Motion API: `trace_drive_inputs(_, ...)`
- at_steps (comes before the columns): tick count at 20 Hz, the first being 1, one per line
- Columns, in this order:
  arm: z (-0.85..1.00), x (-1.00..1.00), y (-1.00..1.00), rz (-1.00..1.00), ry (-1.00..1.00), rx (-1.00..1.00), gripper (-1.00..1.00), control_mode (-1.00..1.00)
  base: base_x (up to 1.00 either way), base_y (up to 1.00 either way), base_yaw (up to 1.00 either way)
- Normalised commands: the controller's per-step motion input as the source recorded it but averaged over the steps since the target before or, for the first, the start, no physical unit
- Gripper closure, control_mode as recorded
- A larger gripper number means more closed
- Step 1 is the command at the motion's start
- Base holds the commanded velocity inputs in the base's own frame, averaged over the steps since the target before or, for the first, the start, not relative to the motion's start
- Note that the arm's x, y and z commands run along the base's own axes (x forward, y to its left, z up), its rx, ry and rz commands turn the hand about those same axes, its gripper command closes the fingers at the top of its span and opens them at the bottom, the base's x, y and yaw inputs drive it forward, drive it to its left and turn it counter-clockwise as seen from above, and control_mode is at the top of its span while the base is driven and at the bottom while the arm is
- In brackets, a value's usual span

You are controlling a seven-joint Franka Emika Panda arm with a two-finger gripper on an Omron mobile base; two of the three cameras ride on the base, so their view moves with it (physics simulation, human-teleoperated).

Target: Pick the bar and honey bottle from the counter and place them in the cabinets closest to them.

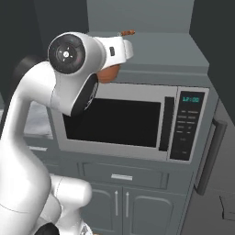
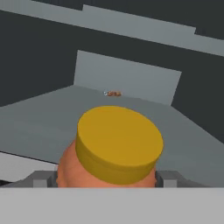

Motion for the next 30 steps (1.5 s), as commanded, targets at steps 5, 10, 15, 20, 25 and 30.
trace_drive_inputs(5,0.23,0.19,-0.01,0.00,-0.10,0.01,1.00,-1.00,0.00,0.00,0.00)
trace_drive_inputs(10,0.02,0.01,0.00,0.00,-0.03,0.00,1.00,-1.00,0.00,0.00,0.00)
trace_drive_inputs(15,0.02,0.19,-0.01,0.00,-0.05,0.01,1.00,-1.00,0.00,0.00,0.00)
trace_drive_inputs(20,0.24,0.20,-0.01,-0.01,-0.06,0.02,1.00,-1.00,0.00,0.00,0.00)
trace_drive_inputs(25,0.14,0.51,0.00,0.00,0.04,0.00,1.00,-1.00,0.00,0.00,0.00)
trace_drive_inputs(30,0.07,0.51,0.00,0.00,0.10,0.00,1.00,-1.00,0.00,0.00,0.00)
